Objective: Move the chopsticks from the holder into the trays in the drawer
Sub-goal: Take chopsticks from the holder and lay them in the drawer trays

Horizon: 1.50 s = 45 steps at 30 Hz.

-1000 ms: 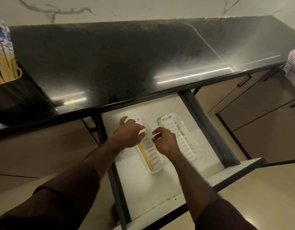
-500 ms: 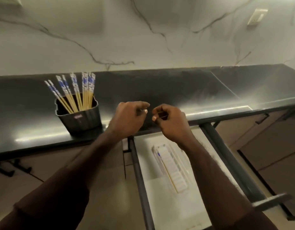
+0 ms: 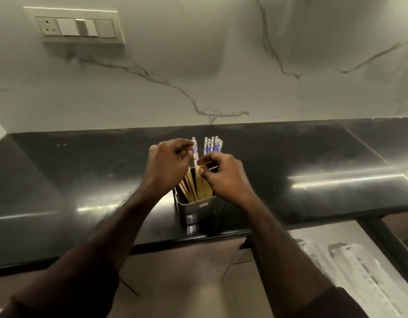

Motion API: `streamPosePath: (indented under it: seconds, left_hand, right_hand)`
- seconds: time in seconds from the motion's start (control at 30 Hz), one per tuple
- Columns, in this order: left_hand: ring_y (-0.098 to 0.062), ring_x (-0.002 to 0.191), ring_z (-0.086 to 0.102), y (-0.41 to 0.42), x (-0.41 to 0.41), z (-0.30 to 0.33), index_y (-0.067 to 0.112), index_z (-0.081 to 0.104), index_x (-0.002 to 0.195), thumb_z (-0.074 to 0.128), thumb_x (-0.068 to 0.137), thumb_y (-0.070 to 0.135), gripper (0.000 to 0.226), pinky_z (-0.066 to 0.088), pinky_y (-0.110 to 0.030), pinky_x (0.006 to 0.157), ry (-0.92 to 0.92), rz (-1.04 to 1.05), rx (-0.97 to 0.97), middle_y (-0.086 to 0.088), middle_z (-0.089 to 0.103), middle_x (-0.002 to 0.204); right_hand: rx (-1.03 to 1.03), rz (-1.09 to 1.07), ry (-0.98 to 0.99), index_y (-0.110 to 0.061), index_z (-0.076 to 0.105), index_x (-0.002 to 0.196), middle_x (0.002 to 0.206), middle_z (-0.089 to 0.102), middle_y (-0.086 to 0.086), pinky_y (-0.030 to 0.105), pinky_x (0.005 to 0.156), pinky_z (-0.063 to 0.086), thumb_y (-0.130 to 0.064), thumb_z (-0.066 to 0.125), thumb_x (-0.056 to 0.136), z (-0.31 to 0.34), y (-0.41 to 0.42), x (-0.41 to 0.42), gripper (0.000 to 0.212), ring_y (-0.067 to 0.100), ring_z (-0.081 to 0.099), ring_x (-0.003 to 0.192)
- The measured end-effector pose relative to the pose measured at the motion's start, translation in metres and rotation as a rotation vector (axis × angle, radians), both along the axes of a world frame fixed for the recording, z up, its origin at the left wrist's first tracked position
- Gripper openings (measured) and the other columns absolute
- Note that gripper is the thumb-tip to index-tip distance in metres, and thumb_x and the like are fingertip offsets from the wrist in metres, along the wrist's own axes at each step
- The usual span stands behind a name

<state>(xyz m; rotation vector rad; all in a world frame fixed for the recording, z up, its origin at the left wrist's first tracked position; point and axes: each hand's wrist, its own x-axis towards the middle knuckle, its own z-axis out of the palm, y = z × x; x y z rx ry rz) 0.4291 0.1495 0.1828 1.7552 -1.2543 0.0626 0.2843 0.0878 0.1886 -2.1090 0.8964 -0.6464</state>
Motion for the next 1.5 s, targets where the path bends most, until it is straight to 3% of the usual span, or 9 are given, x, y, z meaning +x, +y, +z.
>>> streamPosePath:
  seconds: [0.1, 0.2, 0.33, 0.5, 0.67, 0.87, 1.0, 1.27, 1.5]
  left_hand:
    - [-0.01, 0.082, 0.066, 0.001, 0.038, -0.012, 0.014, 0.074, 0.105, 0.069, 0.084, 0.011, 0.021, 0.05, -0.019, 0.078, 0.027, 0.094, 0.005, -0.001, 0.075, 0.095]
    - [-0.012, 0.086, 0.058, -0.002, 0.063, -0.027, 0.013, 0.068, 0.116, 0.073, 0.083, 0.015, 0.034, 0.044, -0.019, 0.075, 0.103, 0.164, 0.059, -0.005, 0.067, 0.099]
    - [-0.015, 0.102, 0.061, -0.009, 0.077, -0.043, 0.017, 0.058, 0.129, 0.077, 0.081, 0.019, 0.052, 0.053, -0.033, 0.089, 0.387, 0.139, 0.195, -0.004, 0.066, 0.113]
    - [-0.003, 0.086, 0.067, -0.019, 0.075, -0.065, 0.015, 0.056, 0.128, 0.075, 0.082, 0.009, 0.05, 0.054, -0.021, 0.074, 0.668, 0.038, 0.207, 0.0, 0.072, 0.102]
    - [-0.008, 0.083, 0.073, -0.031, 0.074, -0.079, 0.012, 0.063, 0.114, 0.071, 0.082, -0.003, 0.036, 0.057, -0.026, 0.076, 0.858, 0.008, 0.098, 0.004, 0.075, 0.09]
    - [-0.013, 0.085, 0.074, -0.041, 0.079, -0.083, 0.021, 0.07, 0.09, 0.072, 0.082, 0.0, 0.023, 0.057, -0.025, 0.077, 0.935, -0.103, 0.062, 0.003, 0.077, 0.085]
    - [-0.015, 0.087, 0.074, -0.047, 0.08, -0.082, 0.018, 0.069, 0.094, 0.071, 0.082, -0.002, 0.023, 0.056, -0.017, 0.068, 1.005, -0.179, 0.051, 0.0, 0.077, 0.087]
    - [-0.017, 0.091, 0.073, -0.057, 0.075, -0.086, 0.012, 0.067, 0.1, 0.071, 0.08, -0.006, 0.026, 0.058, -0.024, 0.077, 1.078, -0.246, 0.056, -0.006, 0.077, 0.092]
    - [-0.015, 0.093, 0.073, -0.065, 0.073, -0.081, 0.014, 0.068, 0.102, 0.067, 0.084, -0.007, 0.028, 0.057, -0.021, 0.073, 1.052, -0.328, 0.092, -0.003, 0.077, 0.096]
  right_hand:
    - [0.032, -0.01, 0.047, -0.02, 0.068, 0.106, 0.1, 0.069, -0.006, 0.012, 0.072, 0.05, -0.015, 0.067, 0.091, -0.009, 0.001, 0.034, 0.016, 0.001, 0.063, 0.088]
    - [0.052, -0.013, 0.098, -0.018, 0.067, 0.11, 0.104, 0.069, -0.005, 0.019, 0.079, 0.053, -0.014, 0.067, 0.091, -0.018, -0.004, 0.056, 0.019, 0.004, 0.063, 0.091]
    - [0.042, -0.047, 0.147, -0.016, 0.068, 0.111, 0.107, 0.07, -0.001, 0.028, 0.089, 0.055, -0.013, 0.068, 0.09, -0.027, -0.011, 0.073, 0.022, 0.008, 0.064, 0.095]
    - [0.044, -0.141, 0.167, -0.016, 0.065, 0.121, 0.115, 0.07, 0.003, 0.032, 0.093, 0.055, -0.01, 0.066, 0.091, -0.039, -0.018, 0.088, 0.031, 0.011, 0.065, 0.101]
    - [0.089, -0.156, 0.228, -0.018, 0.064, 0.125, 0.12, 0.069, 0.001, 0.032, 0.096, 0.053, -0.015, 0.066, 0.092, -0.048, -0.022, 0.094, 0.034, 0.011, 0.064, 0.105]
    - [0.111, -0.133, 0.264, -0.019, 0.062, 0.128, 0.123, 0.068, 0.001, 0.031, 0.098, 0.05, -0.018, 0.066, 0.092, -0.055, -0.022, 0.098, 0.036, 0.013, 0.063, 0.11]
    - [0.105, -0.154, 0.25, -0.021, 0.059, 0.131, 0.123, 0.068, 0.0, 0.029, 0.092, 0.051, -0.02, 0.064, 0.093, -0.06, -0.022, 0.098, 0.039, 0.012, 0.063, 0.108]
    - [0.114, -0.236, 0.224, -0.023, 0.056, 0.124, 0.11, 0.068, -0.004, 0.014, 0.065, 0.04, -0.02, 0.064, 0.093, -0.067, -0.023, 0.093, 0.033, 0.003, 0.056, 0.084]
    - [0.101, -0.258, 0.192, -0.023, 0.051, 0.131, 0.111, 0.069, -0.001, 0.031, 0.085, 0.055, -0.016, 0.061, 0.094, -0.066, -0.019, 0.09, 0.039, 0.012, 0.066, 0.098]
